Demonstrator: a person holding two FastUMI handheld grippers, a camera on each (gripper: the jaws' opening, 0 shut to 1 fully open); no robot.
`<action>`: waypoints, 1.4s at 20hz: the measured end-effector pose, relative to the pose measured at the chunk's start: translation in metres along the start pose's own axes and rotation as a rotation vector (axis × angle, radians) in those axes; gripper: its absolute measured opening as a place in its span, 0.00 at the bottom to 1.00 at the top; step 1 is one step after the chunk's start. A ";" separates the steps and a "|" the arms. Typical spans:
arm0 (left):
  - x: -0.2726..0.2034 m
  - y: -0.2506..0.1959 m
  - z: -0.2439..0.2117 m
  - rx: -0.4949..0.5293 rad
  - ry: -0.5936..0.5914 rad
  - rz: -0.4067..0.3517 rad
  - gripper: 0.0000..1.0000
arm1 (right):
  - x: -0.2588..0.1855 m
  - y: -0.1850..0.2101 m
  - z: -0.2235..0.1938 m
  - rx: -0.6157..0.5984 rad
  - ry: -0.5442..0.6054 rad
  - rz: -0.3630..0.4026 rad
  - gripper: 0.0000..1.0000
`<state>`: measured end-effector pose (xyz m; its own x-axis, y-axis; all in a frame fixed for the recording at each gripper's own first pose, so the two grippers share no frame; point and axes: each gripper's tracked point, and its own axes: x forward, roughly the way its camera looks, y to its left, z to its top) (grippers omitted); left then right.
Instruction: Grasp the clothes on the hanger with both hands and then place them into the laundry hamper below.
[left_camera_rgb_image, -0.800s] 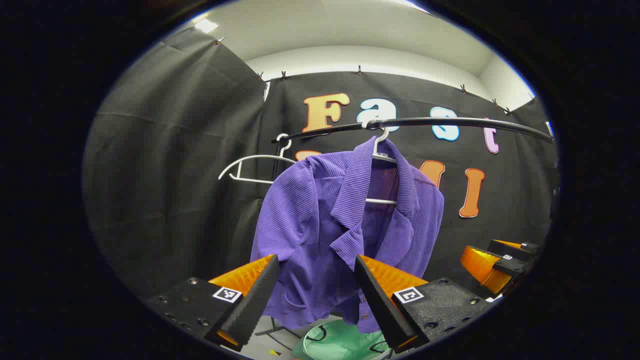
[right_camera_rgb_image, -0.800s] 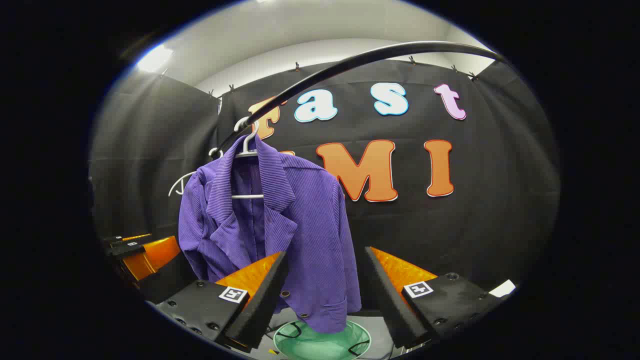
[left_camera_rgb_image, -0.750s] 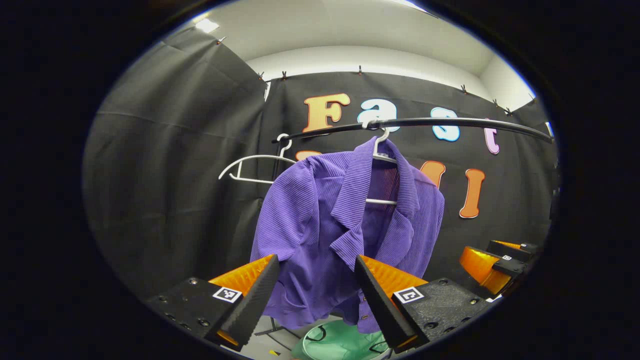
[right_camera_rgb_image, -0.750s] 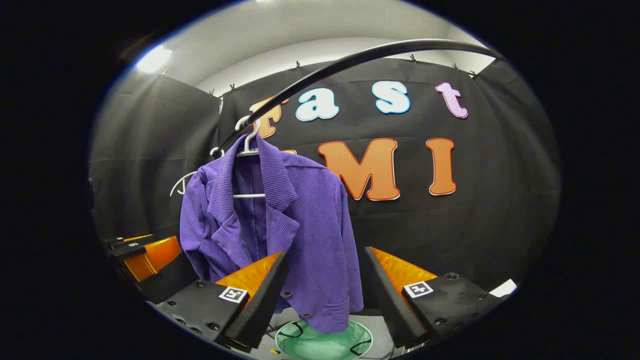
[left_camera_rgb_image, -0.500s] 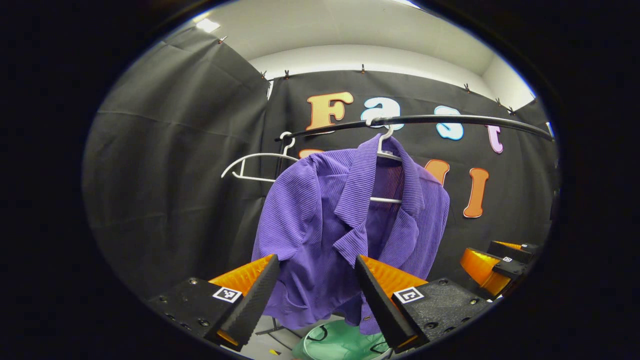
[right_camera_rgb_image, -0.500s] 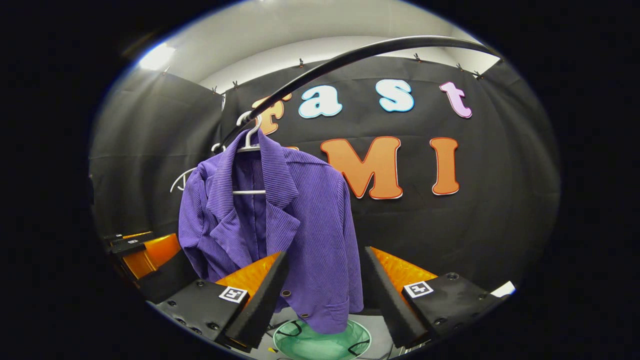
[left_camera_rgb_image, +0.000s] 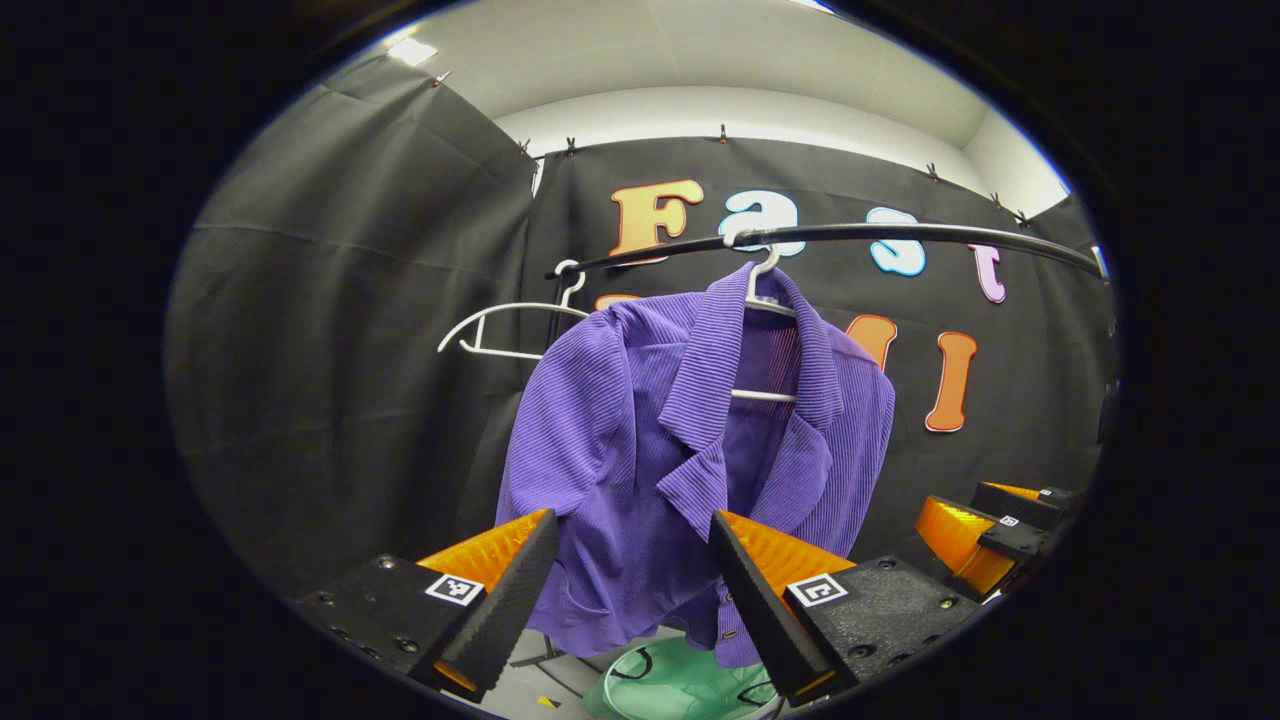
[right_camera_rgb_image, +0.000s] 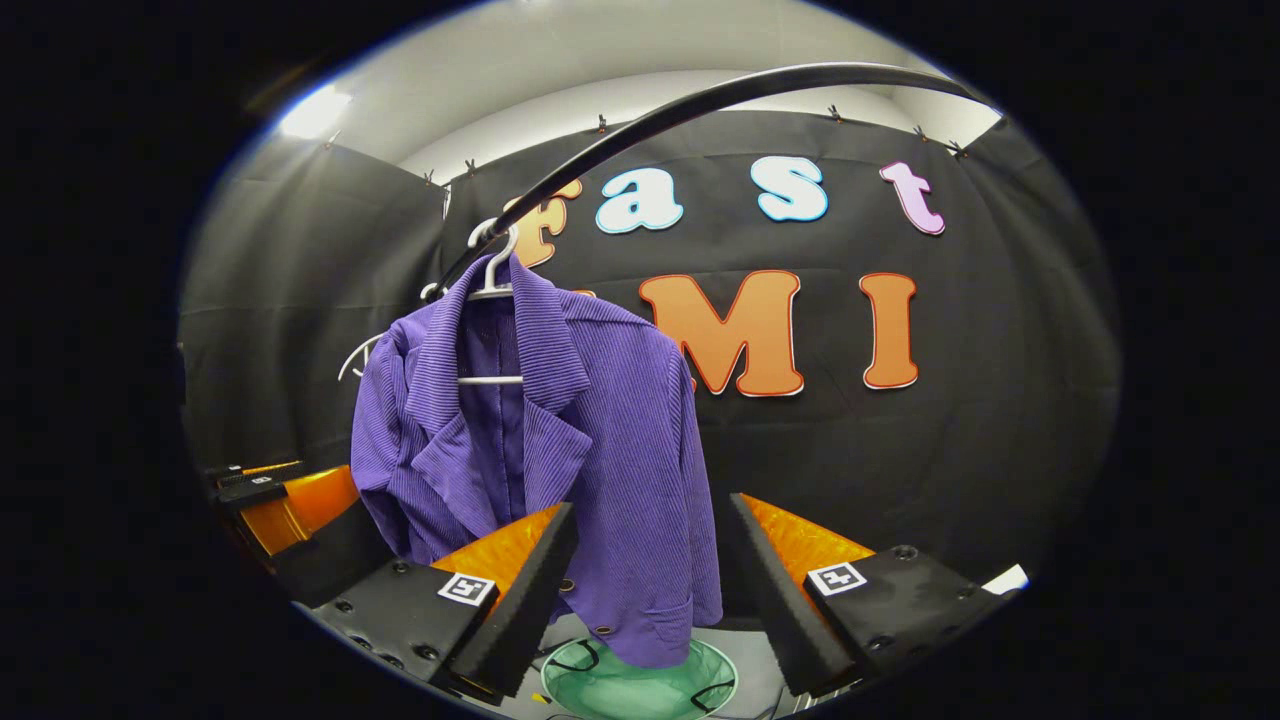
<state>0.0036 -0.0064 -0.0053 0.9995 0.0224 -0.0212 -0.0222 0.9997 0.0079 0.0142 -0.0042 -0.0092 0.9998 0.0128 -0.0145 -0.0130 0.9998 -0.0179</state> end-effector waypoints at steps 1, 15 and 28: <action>0.000 -0.001 -0.001 0.000 0.002 -0.002 0.92 | 0.000 0.000 -0.001 0.000 0.001 0.003 0.98; 0.054 -0.028 -0.026 0.017 0.063 -0.055 0.92 | 0.028 0.021 -0.005 0.016 0.012 0.064 0.98; 0.123 -0.033 -0.045 0.033 0.102 -0.041 0.96 | 0.118 0.071 -0.039 0.109 0.099 0.205 0.80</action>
<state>0.1267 -0.0362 -0.0528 0.9922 -0.0165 -0.1236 0.0213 0.9991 0.0379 0.1312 0.0672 -0.0517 0.9701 0.2187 -0.1047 -0.2081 0.9726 0.1038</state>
